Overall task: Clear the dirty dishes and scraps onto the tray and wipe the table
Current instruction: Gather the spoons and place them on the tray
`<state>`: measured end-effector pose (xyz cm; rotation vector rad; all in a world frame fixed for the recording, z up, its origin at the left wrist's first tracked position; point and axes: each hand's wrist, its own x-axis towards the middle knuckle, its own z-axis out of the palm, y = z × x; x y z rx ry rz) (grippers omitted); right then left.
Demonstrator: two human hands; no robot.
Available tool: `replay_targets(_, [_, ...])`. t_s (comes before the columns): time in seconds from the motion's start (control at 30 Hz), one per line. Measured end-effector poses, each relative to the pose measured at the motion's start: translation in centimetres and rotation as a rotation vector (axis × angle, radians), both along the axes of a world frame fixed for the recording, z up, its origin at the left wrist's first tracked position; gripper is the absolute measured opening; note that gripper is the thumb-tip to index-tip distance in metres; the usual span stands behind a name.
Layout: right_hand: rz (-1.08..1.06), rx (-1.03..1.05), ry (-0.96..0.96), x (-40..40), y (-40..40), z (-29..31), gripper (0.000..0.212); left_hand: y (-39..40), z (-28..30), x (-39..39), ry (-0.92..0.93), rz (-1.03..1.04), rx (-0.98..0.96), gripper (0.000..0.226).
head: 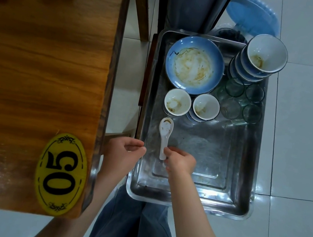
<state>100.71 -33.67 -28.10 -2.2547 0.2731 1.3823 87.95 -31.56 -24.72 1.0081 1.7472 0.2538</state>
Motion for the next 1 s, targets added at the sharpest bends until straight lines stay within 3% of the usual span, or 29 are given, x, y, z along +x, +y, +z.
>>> replay_targets(0.47, [0.041,0.124,-0.020,2.4,-1.5,3.1,0.024,-0.8,1.7,0.8,-0.005,0.000,0.000,0.016])
replay_targets(0.8, [0.073,0.263,-0.135,6.3,-3.5,11.3,0.023,-2.4,7.1,5.5,-0.094,-0.016,-0.019,0.015])
replay_targets(1.0, [0.117,0.390,-0.213,9.1,-3.9,17.5,0.025,-1.5,13.0,7.9,-0.159,-0.088,0.125,0.014])
